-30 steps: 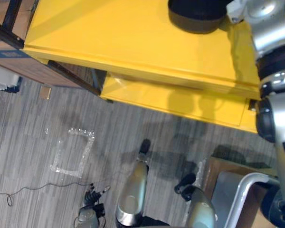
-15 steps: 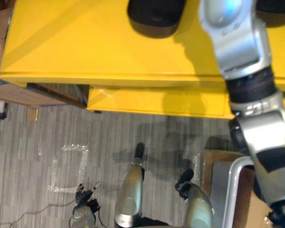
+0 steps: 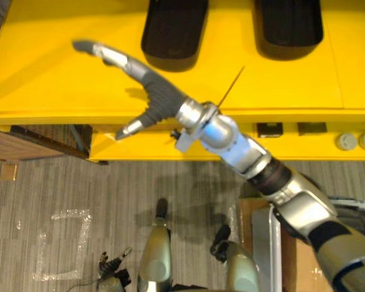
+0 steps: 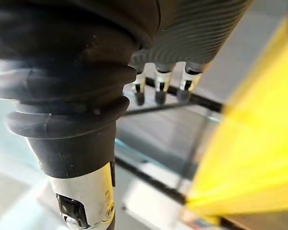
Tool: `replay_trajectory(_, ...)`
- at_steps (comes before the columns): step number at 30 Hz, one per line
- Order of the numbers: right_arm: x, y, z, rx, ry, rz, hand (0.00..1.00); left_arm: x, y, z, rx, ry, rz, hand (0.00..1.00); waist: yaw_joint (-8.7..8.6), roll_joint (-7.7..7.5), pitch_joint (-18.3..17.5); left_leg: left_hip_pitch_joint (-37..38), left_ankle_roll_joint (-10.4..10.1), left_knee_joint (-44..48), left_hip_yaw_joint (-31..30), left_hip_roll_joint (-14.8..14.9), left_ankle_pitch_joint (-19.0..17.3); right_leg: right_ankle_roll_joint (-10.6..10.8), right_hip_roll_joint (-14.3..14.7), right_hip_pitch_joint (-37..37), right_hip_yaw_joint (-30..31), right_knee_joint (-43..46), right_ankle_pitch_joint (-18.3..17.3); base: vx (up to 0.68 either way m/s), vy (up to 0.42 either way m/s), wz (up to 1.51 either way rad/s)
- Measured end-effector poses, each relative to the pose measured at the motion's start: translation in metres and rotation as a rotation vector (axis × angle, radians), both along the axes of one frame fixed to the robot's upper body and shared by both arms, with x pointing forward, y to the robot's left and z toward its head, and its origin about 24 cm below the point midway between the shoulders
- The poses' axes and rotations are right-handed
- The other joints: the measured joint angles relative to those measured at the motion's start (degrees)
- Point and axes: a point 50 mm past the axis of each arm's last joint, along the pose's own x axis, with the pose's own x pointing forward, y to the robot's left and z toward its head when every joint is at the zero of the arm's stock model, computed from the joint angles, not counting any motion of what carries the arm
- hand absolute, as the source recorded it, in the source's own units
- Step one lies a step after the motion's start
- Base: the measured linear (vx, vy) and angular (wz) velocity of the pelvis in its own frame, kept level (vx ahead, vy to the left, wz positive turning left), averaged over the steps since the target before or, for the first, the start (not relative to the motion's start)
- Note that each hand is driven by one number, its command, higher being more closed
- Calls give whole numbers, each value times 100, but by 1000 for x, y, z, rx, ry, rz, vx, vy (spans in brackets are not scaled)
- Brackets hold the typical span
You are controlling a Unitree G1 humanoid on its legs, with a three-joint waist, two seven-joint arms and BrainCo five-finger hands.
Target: Walk over and take plastic housings, then place them on the shelf
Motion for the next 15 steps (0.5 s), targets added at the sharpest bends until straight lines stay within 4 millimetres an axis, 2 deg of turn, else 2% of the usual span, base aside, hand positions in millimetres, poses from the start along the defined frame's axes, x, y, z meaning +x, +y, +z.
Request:
replay_trajectory(8,32,-12,-4,34,37,-188,0,3,-5,0,-11,-15,-38,0,-39,-24,-13,-5,0,2,5,1,0,14,9,11,11,-9,30,8,1,0)
replay_trajectory(12,51,-24,1,70,35,-324,0,4,-7,0,-13,-15,-50,0,-45,-24,-13,-6,0,6,4,10,0,9,18,11,14,-10,37,0,0,0)
replay_trajectory(15,57,-32,7,101,33,-384,0,4,-7,0,-13,-16,-48,0,-57,-24,-12,-8,0,7,4,14,0,9,27,11,19,-18,45,0,0,0)
